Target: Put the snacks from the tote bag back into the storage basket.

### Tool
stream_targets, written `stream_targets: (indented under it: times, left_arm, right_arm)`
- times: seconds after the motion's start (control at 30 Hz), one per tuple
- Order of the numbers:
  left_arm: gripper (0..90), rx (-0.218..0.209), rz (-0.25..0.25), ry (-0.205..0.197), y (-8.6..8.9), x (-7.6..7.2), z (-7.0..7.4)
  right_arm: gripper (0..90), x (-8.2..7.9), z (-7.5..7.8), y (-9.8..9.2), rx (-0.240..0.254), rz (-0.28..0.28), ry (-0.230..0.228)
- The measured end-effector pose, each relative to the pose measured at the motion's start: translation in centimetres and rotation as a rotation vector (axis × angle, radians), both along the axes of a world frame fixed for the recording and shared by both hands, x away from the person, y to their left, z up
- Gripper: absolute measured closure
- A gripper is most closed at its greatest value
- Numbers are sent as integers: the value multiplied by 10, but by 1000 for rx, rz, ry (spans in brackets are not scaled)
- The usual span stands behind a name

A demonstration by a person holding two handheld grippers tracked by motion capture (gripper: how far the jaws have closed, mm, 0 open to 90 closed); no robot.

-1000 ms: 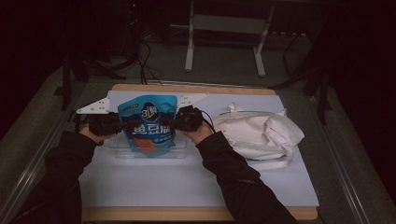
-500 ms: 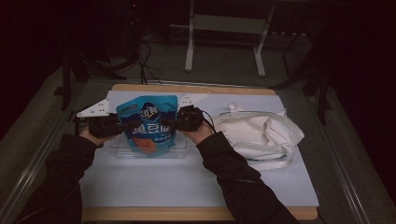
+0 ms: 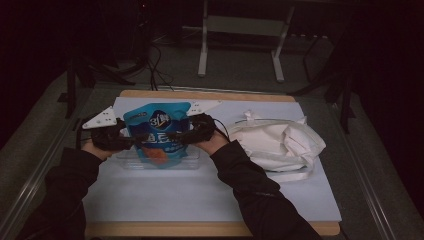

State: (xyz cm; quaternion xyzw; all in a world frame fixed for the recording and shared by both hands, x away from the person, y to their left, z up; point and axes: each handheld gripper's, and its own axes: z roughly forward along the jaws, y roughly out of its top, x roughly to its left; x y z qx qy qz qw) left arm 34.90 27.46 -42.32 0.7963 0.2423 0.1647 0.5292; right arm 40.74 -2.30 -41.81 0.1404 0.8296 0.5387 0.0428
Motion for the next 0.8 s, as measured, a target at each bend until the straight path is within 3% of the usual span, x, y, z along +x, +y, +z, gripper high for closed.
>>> stream_targets:
  times: [0.1,0.13,0.17,0.2,0.3,0.33,0.37,0.57,0.8]
  left_arm:
    - [309,-8,18,24,1,-1,1]
    - [266,-8,12,41,2,-2,1]
    - [196,-9,-4,44,2,-3,1]
    - [131,-5,11,49,1,-4,1]
    - [121,1,30,53,1,-5,1]
    - [45,5,51,58,2,-6,0]
    - [23,-2,61,65,2,-7,0]
    - [18,17,138,48,-1,-16,-2]
    - [18,-2,200,34,1,-32,-7]
  right_arm:
    - [256,-1,1,-1,5,-7,-3]
    - [190,0,1,-2,8,-12,-4]
    - [189,0,1,-3,21,-26,-5]
    - [171,0,1,-3,28,-32,-5]
    - [154,0,2,-5,29,-44,-14]
    - [155,0,2,-8,35,-52,-14]
    - [155,0,2,-8,38,-59,-19]
    - [155,-4,4,-14,23,-87,-39]
    - [155,-8,3,-24,3,-108,-47]
